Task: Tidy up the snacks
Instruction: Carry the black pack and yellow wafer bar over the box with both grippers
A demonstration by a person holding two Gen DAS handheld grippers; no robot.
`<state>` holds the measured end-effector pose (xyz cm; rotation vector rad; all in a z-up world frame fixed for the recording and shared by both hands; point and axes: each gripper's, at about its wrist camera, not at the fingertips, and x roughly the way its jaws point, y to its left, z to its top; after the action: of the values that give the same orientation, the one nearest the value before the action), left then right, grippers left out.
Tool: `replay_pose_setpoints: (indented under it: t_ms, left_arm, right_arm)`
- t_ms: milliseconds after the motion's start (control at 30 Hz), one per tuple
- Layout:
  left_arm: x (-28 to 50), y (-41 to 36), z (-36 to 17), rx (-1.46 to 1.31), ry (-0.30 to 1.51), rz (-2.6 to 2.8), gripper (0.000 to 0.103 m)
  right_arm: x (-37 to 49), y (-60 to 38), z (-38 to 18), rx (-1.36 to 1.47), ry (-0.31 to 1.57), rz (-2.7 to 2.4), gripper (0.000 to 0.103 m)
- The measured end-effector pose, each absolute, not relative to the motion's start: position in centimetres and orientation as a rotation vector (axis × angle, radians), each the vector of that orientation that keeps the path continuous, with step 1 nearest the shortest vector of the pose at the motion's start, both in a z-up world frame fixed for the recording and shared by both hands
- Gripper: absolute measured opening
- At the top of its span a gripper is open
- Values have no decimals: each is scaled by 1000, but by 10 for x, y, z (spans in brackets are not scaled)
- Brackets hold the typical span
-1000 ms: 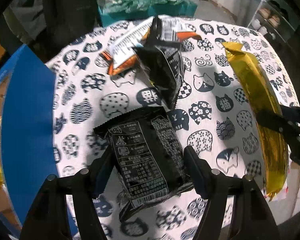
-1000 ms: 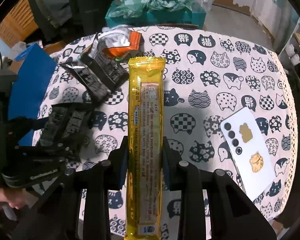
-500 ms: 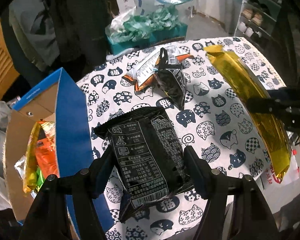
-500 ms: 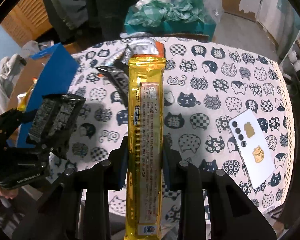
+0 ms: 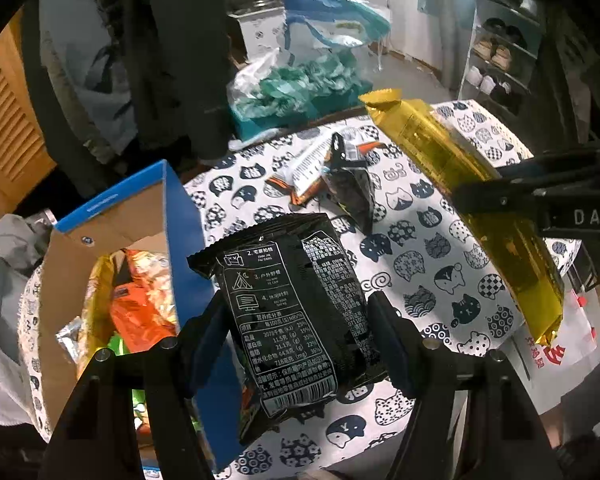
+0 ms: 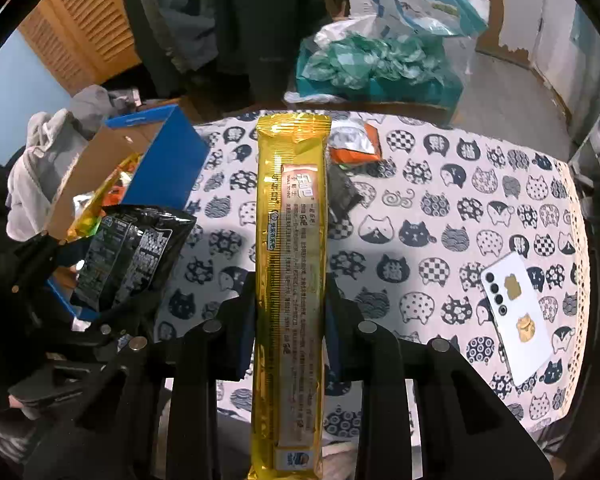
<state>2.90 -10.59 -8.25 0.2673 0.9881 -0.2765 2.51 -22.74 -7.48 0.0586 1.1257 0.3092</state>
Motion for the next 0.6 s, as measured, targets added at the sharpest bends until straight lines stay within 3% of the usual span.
replay_pose_setpoints:
  t_ms: [600]
  left_arm:
    - [39,-32,-58,164,949,-195,71]
  right_arm:
    - [37,-158,-57,46,1115,418,28]
